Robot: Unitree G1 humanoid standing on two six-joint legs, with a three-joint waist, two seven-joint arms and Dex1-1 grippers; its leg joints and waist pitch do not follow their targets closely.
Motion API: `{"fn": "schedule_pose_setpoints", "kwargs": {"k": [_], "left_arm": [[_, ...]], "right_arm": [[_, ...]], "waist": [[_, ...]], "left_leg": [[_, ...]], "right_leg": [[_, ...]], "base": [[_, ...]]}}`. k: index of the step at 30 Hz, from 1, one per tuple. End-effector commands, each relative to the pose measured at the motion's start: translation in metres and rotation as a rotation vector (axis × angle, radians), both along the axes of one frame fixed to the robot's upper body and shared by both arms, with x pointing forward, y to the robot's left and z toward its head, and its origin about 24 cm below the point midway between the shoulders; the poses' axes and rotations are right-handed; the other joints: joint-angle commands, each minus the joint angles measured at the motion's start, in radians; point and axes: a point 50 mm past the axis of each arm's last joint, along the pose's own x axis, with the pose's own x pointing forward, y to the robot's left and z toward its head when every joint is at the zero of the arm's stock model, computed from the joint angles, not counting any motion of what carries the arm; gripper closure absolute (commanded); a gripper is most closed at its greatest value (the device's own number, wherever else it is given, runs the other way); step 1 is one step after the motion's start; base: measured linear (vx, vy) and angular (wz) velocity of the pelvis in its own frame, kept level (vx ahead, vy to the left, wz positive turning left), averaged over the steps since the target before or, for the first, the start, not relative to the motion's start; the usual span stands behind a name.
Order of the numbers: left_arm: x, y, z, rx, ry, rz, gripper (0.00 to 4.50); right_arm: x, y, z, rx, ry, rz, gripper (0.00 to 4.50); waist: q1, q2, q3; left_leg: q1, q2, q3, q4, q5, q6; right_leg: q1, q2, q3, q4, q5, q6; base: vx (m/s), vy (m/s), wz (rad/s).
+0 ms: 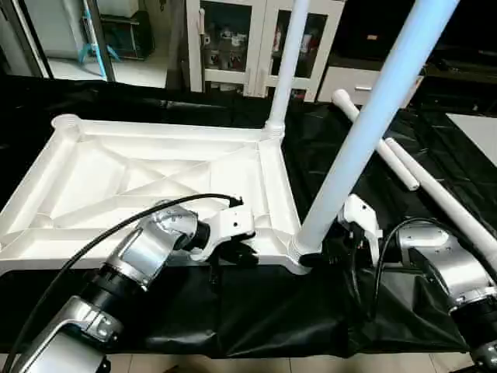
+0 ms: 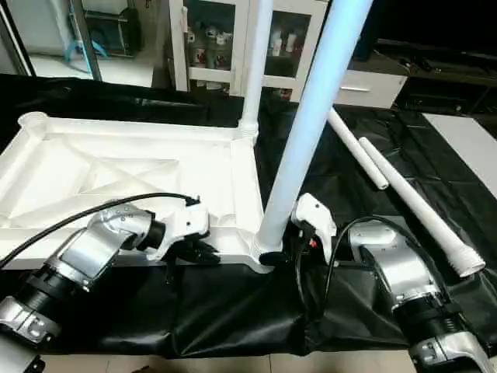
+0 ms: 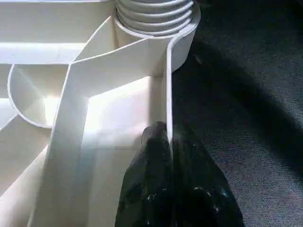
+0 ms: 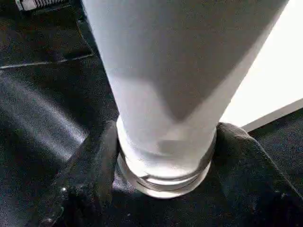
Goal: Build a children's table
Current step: Rotate leg to tighten
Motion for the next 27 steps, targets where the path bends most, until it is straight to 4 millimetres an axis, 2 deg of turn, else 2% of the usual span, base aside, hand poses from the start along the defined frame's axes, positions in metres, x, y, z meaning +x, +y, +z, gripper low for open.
{"fn": "schedule_pose_setpoints", "kwargs": {"k": [1, 3, 4, 5, 6, 7, 8, 9, 11, 12, 13, 14, 15, 16, 18, 19, 20, 21, 22, 23, 24, 25, 26, 27], "left_arm": [[-0.006, -0.009, -0.011, 0.009, 0.040, -0.026, 4.50], [-0.005, -0.010, -0.013, 0.012, 0.040, -0.006, 4.50], [-0.004, -0.011, -0.014, 0.010, 0.038, 0.013, 4.50], [-0.002, -0.012, -0.014, 0.006, 0.032, 0.031, 4.50], [0.002, -0.013, -0.013, -0.004, 0.020, 0.063, 4.50], [0.005, -0.015, -0.013, -0.014, 0.010, 0.091, 4.50], [0.009, -0.018, -0.012, -0.026, 0.000, 0.119, 4.50], [0.009, -0.018, -0.012, -0.026, 0.000, 0.119, 4.50], [0.016, -0.025, -0.009, -0.059, -0.008, 0.177, 4.50], [0.018, -0.027, -0.008, -0.067, -0.010, 0.193, 4.50], [0.019, -0.029, -0.007, -0.073, -0.013, 0.209, 4.50], [0.023, -0.033, -0.007, -0.078, -0.020, 0.250, 4.50], [0.027, -0.036, -0.007, -0.075, -0.028, 0.298, 4.50], [0.030, -0.038, -0.007, -0.071, -0.033, 0.331, 4.50], [0.034, -0.044, -0.008, -0.054, -0.061, 0.390, 4.50], [0.036, -0.045, -0.007, -0.054, -0.072, 0.410, 4.50], [0.040, -0.050, -0.007, -0.061, -0.105, 0.469, 4.50], [0.041, -0.051, -0.007, -0.064, -0.114, 0.485, 4.50], [0.042, -0.053, -0.007, -0.065, -0.122, 0.492, 4.50], [0.042, -0.053, -0.007, -0.065, -0.125, 0.493, 4.50], [0.042, -0.055, -0.007, -0.072, -0.122, 0.494, 4.50], [0.041, -0.055, -0.007, -0.076, -0.118, 0.495, 4.50], [0.041, -0.055, -0.008, -0.074, -0.114, 0.487, 4.50], [0.041, -0.055, -0.008, -0.073, -0.113, 0.486, 4.50]], "right_arm": [[-0.007, 0.005, -0.013, 0.000, 0.048, 0.020, 1.80], [-0.003, 0.007, -0.017, 0.014, 0.034, -0.060, 1.80], [0.000, 0.008, -0.020, 0.024, 0.025, -0.127, 1.80], [0.004, 0.009, -0.022, 0.035, 0.019, -0.189, 1.80], [0.009, 0.011, -0.025, 0.061, 0.028, -0.272, 1.81], [0.012, 0.014, -0.027, 0.083, 0.040, -0.334, 1.81], [0.014, 0.017, -0.031, 0.099, 0.058, -0.394, 1.81], [0.014, 0.017, -0.031, 0.099, 0.058, -0.394, 1.81], [0.017, 0.028, -0.039, 0.101, 0.089, -0.485, 1.81], [0.018, 0.032, -0.041, 0.096, 0.093, -0.513, 1.81], [0.020, 0.036, -0.044, 0.090, 0.097, -0.543, 1.81], [0.023, 0.043, -0.048, 0.068, 0.086, -0.606, 1.81], [0.027, 0.049, -0.051, 0.048, 0.077, -0.671, 1.81], [0.030, 0.053, -0.053, 0.035, 0.071, -0.715, 1.81], [0.038, 0.060, -0.057, -0.015, 0.057, -0.864, 1.82], [0.040, 0.062, -0.058, -0.029, 0.053, -0.904, 1.82], [0.043, 0.066, -0.059, -0.059, 0.048, -1.039, 1.82], [0.044, 0.067, -0.060, -0.066, 0.049, -1.076, 1.82], [0.044, 0.068, -0.061, -0.077, 0.047, -1.101, 1.82], [0.044, 0.069, -0.061, -0.084, 0.046, -1.112, 1.82], [0.045, 0.070, -0.061, -0.091, 0.034, -1.119, 1.82], [0.045, 0.071, -0.060, -0.095, 0.025, -1.123, 1.83], [0.046, 0.071, -0.058, -0.075, 0.017, -1.139, 1.83], [0.047, 0.072, -0.058, -0.065, 0.015, -1.146, 1.83]], "waist": [[-0.003, 0.004, -0.055], [-0.005, 0.009, -0.053], [-0.009, 0.008, -0.048], [-0.009, 0.008, -0.048], [-0.014, 0.002, -0.046], [-0.022, 0.006, -0.045], [-0.028, -0.005, -0.046], [-0.032, 0.000, -0.045], [-0.039, -0.005, -0.044], [-0.044, -0.001, -0.042], [-0.047, -0.001, -0.043], [-0.051, 0.003, -0.042], [-0.053, 0.007, -0.043], [-0.057, 0.010, -0.042], [-0.067, 0.009, -0.043], [-0.073, 0.014, -0.045], [-0.077, 0.017, -0.044], [-0.081, 0.017, -0.042], [-0.079, 0.021, -0.042], [-0.079, 0.019, -0.044], [-0.079, 0.018, -0.043], [-0.079, 0.019, -0.042], [-0.078, 0.016, -0.042], [-0.079, 0.018, -0.042]], "left_leg": [[0.004, 0.021, 0.003, -0.061, -0.177, 0.043], [0.005, 0.022, 0.003, -0.063, -0.196, 0.037], [0.003, 0.020, 0.001, -0.070, -0.251, 0.021], [0.003, 0.020, 0.001, -0.070, -0.251, 0.021], [0.006, 0.020, -0.002, -0.072, -0.290, 0.007], [0.007, 0.017, -0.006, -0.074, -0.319, -0.008], [0.003, 0.017, -0.010, -0.076, -0.335, -0.016], [0.004, 0.017, -0.013, -0.078, -0.351, -0.021], [0.005, 0.017, -0.015, -0.077, -0.369, -0.019], [0.009, 0.014, -0.015, -0.075, -0.387, -0.019], [0.005, 0.013, -0.018, -0.075, -0.387, -0.021], [0.000, 0.013, -0.020, -0.078, -0.394, -0.027], [0.003, 0.012, -0.025, -0.078, -0.411, -0.035], [0.003, 0.012, -0.025, -0.078, -0.421, -0.036], [0.006, 0.010, -0.029, -0.078, -0.445, -0.042], [0.008, 0.012, -0.033, -0.081, -0.449, -0.046], [0.003, 0.013, -0.035, -0.084, -0.453, -0.047], [0.009, 0.010, -0.033, -0.083, -0.473, -0.047], [0.015, 0.008, -0.033, -0.081, -0.486, -0.045], [0.018, 0.007, -0.030, -0.079, -0.490, -0.039], [0.013, 0.008, -0.030, -0.083, -0.484, -0.027], [0.011, 0.008, -0.029, -0.084, -0.484, -0.024], [0.012, 0.008, -0.028, -0.084, -0.484, -0.020], [0.013, 0.007, -0.027, -0.084, -0.486, -0.018]], "right_leg": [[0.049, -0.043, 0.035, -0.052, -0.143, -0.222], [0.047, -0.043, 0.035, -0.056, -0.157, -0.222], [0.047, -0.044, 0.033, -0.066, -0.246, -0.202], [0.047, -0.044, 0.033, -0.066, -0.246, -0.202], [0.044, -0.047, 0.031, -0.075, -0.329, -0.179], [0.039, -0.047, 0.031, -0.080, -0.391, -0.159], [0.043, -0.048, 0.027, -0.085, -0.438, -0.134], [0.040, -0.050, 0.025, -0.089, -0.476, -0.116], [0.036, -0.050, 0.024, -0.094, -0.506, -0.103], [0.029, -0.050, 0.023, -0.102, -0.545, -0.090], [0.032, -0.051, 0.022, -0.101, -0.553, -0.086], [0.032, -0.052, 0.019, -0.104, -0.574, -0.075], [0.033, -0.054, 0.014, -0.108, -0.595, -0.064], [0.030, -0.053, 0.014, -0.110, -0.599, -0.064], [0.028, -0.053, 0.006, -0.115, -0.610, -0.061], [0.031, -0.053, 0.004, -0.115, -0.583, -0.070], [0.033, -0.051, 0.003, -0.114, -0.556, -0.074], [0.025, -0.049, 0.003, -0.117, -0.556, -0.071], [0.022, -0.049, 0.002, -0.121, -0.561, -0.069], [0.020, -0.049, 0.004, -0.123, -0.553, -0.070], [0.024, -0.046, 0.007, -0.118, -0.511, -0.077], [0.024, -0.045, 0.008, -0.118, -0.506, -0.077], [0.022, -0.046, 0.010, -0.117, -0.507, -0.077], [0.020, -0.047, 0.012, -0.118, -0.505, -0.078]], "base": [[0.000, 0.000, 0.00], [0.000, 0.000, 0.00], [0.000, 0.000, 0.00], [0.000, 0.000, 0.00], [0.000, 0.000, 0.00], [0.000, 0.000, 0.00], [-0.074, -0.001, -0.06], [-0.055, 0.002, -0.06], [0.000, 0.000, 0.00], [0.000, 0.000, 0.00], [0.000, 0.000, 0.00], [0.000, 0.000, 0.00], [0.000, 0.000, 0.00], [0.000, 0.000, 0.00], [0.000, 0.000, 0.00], [0.000, 0.000, 0.00], [0.000, 0.000, 0.00], [0.000, 0.000, 0.00], [0.000, 0.000, 0.00], [0.000, 0.000, 0.00], [0.000, 0.000, 0.00], [0.000, 0.000, 0.00], [0.000, 0.000, 0.00], [0.000, 0.000, 0.00]]}}
